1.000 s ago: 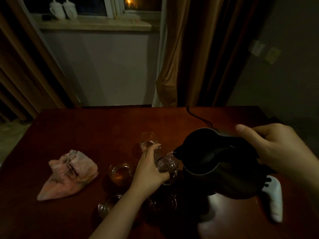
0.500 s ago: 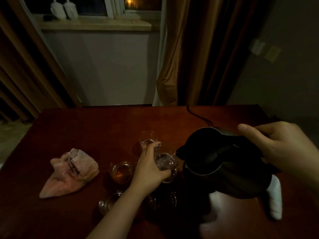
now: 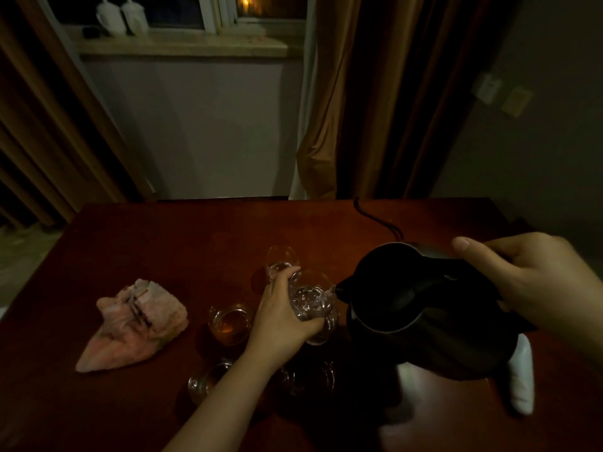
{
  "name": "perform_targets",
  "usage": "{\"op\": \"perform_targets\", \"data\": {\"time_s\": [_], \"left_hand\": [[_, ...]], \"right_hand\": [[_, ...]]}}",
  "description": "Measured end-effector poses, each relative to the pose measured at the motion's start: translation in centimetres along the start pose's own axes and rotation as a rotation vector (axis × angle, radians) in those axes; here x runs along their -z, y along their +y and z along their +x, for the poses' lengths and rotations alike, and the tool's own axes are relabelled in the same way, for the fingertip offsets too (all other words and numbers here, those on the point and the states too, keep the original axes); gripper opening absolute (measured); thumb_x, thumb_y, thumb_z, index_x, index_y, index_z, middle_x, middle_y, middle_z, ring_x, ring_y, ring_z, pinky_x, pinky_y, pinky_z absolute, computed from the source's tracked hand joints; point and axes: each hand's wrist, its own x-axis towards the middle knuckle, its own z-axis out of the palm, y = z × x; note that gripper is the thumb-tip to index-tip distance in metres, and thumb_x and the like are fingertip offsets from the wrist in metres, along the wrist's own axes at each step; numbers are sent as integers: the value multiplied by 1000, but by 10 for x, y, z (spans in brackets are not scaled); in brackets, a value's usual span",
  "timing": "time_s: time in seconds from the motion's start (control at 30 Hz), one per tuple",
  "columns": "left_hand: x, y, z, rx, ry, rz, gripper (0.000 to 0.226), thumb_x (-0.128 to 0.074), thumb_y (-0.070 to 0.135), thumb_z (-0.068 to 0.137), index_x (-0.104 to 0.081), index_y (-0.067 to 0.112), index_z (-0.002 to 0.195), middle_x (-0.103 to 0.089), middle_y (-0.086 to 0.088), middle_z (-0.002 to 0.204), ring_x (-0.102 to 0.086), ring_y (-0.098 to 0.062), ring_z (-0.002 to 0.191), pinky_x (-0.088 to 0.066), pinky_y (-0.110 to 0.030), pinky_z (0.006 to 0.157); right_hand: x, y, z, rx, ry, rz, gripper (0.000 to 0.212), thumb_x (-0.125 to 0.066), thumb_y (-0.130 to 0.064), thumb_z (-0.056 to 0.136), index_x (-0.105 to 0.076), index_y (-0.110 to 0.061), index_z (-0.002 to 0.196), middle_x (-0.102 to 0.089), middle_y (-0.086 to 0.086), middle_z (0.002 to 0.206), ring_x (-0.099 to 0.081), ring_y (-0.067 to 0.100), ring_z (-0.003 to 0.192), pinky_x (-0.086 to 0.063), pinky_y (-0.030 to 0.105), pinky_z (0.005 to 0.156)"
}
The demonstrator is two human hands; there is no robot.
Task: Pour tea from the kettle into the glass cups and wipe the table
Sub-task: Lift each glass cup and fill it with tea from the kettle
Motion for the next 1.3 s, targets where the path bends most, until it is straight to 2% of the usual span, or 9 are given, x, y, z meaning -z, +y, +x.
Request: {"op": "perform_targets", "data": {"time_s": [0.2,0.33,0.47,0.7,0.77,0.83,1.03,1.17,1.3], "left_hand": [[-2,-1,-1,-2,-2,5,84,-81,29,62,-30,41,128,-42,6,135,-43,-15,123,-42,-40,103],[-5,-2,-3,-7,-11,5,82,-80,31,63,-31,41,128,-43,7,134,-45,-14,121,-44,-40,100],[-8,0,-6,-11,-36,-16,85,-77,19,63,-30,39,132,-39,8,137,-42,-15,125,-43,-41,102],[-11,1,-6,0,-45,-29,87,-76,15,62,-30,40,131,-40,8,136,-44,-15,124,-45,-42,101],[-11,1,-6,-3,-33,-32,86,-75,15,61,-30,41,130,-41,8,133,-45,-15,121,-45,-42,100],[-10,1,-7,-10,-25,-25,85,-75,16,62,-30,40,130,-42,8,134,-44,-15,122,-44,-42,101],[-9,2,-8,-11,-13,-19,86,-78,20,63,-30,39,132,-40,8,137,-42,-14,124,-42,-40,102],[-12,0,-11,-6,-17,-8,86,-79,21,61,-31,39,130,-43,8,132,-45,-13,121,-43,-38,100],[-14,1,-15,-13,-20,-12,85,-79,20,61,-31,40,129,-43,7,132,-44,-13,120,-42,-36,100]], "right_hand": [[-1,-2,-5,-19,38,20,107,-18,-104,19,-65,-18,62,-69,22,63,-66,37,58,-55,52,57],[3,-12,-9,-50,59,40,74,-33,-88,41,-62,-22,60,-67,24,62,-65,41,61,-55,50,58],[6,-6,-6,-24,41,16,110,-24,-101,30,-69,-10,72,-67,24,60,-65,41,58,-47,39,50],[7,-8,-5,25,44,-24,111,-14,-103,24,-69,-16,65,-67,18,56,-64,30,50,-53,44,51],[7,-13,-7,35,55,-20,97,-25,-99,35,-69,-18,65,-67,18,55,-64,30,50,-52,44,51],[7,-17,-8,27,67,-12,79,-31,-81,45,-69,-16,67,-68,22,59,-65,35,54,-53,46,56],[7,-13,-9,13,44,-13,82,-31,-74,49,-71,-6,72,-66,27,60,-64,42,58,-52,50,57],[6,-10,-12,26,27,-25,93,-30,-94,40,-69,-14,67,-65,24,56,-64,39,55,-52,49,53],[7,-9,-14,21,21,-4,69,-32,-75,47,-68,-18,65,-66,16,51,-65,28,52,-50,44,51]]}}
